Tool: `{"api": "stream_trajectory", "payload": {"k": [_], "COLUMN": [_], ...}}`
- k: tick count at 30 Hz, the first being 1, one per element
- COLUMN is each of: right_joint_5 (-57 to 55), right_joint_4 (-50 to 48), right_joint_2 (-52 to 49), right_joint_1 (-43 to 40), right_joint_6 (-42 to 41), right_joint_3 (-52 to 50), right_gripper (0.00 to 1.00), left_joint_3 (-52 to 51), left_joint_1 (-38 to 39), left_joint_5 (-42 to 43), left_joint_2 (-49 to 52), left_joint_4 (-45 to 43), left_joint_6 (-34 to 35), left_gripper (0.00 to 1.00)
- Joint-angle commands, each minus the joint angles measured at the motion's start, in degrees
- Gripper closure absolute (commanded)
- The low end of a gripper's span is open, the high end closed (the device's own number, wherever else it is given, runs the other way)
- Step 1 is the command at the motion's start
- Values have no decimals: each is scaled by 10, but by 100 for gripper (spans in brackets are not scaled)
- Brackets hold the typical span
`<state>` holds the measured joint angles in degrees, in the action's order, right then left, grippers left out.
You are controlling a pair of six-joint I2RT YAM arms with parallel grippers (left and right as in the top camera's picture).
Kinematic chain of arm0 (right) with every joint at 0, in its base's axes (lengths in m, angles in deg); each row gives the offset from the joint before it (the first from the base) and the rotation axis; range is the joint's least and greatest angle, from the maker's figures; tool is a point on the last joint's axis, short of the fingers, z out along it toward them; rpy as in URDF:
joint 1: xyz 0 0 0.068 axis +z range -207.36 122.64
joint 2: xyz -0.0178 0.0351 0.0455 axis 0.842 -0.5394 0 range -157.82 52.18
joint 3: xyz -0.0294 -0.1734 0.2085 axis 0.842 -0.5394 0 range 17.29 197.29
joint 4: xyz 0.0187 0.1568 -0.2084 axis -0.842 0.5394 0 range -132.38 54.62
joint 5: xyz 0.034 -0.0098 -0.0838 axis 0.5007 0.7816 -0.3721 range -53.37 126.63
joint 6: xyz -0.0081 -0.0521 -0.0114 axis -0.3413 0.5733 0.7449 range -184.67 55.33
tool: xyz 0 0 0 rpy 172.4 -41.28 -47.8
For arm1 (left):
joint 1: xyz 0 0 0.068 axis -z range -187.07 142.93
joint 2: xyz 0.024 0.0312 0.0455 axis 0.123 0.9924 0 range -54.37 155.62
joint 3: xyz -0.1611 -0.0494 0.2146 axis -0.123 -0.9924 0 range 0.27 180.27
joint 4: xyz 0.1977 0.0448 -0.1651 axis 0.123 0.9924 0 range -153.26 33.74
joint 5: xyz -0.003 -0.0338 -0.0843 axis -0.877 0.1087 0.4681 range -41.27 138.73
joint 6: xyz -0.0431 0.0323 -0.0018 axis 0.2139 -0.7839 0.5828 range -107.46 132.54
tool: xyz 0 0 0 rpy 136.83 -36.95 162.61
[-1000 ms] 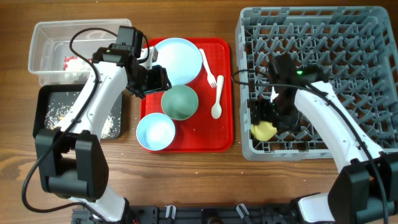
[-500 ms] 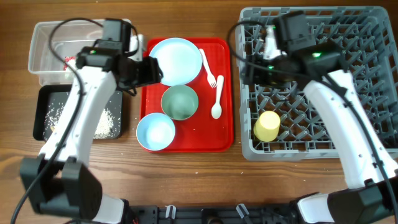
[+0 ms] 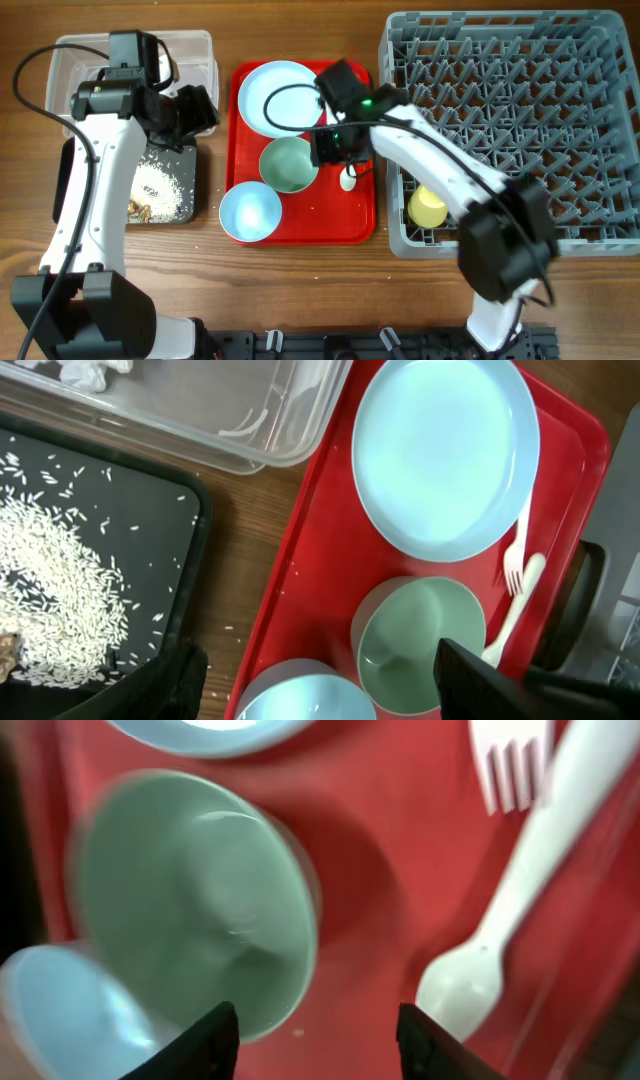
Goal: Sort waste into correct bins and load items into the dishwasher rack
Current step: 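Reach the right gripper to the green bowl and grasp it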
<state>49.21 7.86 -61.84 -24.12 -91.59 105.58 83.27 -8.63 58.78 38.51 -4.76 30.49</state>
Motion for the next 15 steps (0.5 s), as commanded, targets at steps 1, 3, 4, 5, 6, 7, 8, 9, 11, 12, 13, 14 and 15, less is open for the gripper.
{"api": "stream_trajectory", "payload": {"k": [1,3,4,5,6,7,8,9,11,12,13,14,15], "right_joint_5": [34,41,45,45,45,45,44,45,45,45,45,45,45], "right_joint_4": [-9,-12,-14,-16,-16,-16,-17,-17,-16,-16,-16,-16,-16], "right_joint_2": [-45,-53,-53,-53,-53,-53,-54,-54,-55,-55,-55,-55,-55], "right_joint_1": [-1,-2,-3,-3,-3,-3,-3,-3,-3,-3,-3,-3,-3], "right_joint_6": [-6,-5,-5,-5,-5,-5,-4,-4,-4,-4,-2,-2,-2], "right_joint_3": [-5,-5,-5,-5,-5,-5,-5,-5,-5,-5,-5,-5,-5], "right_gripper": [50,53,60,66,75,81,84,89,95,96,96,96,96], "left_joint_3": [9,9,9,9,9,9,9,9,9,9,9,9,9], "left_joint_1": [-2,-2,-2,-2,-2,-2,-2,-2,-2,-2,-2,-2,-2], "left_joint_5": [-7,-7,-7,-7,-7,-7,-7,-7,-7,-7,-7,-7,-7], "left_joint_2": [-4,-4,-4,-4,-4,-4,-4,-4,-4,-4,-4,-4,-4], "left_joint_4": [1,2,3,3,3,3,3,3,3,3,3,3,3], "left_joint_6": [7,7,7,7,7,7,8,7,8,8,8,7,7], "left_gripper": [25,25,25,25,25,25,25,24,24,23,23,22,21]}}
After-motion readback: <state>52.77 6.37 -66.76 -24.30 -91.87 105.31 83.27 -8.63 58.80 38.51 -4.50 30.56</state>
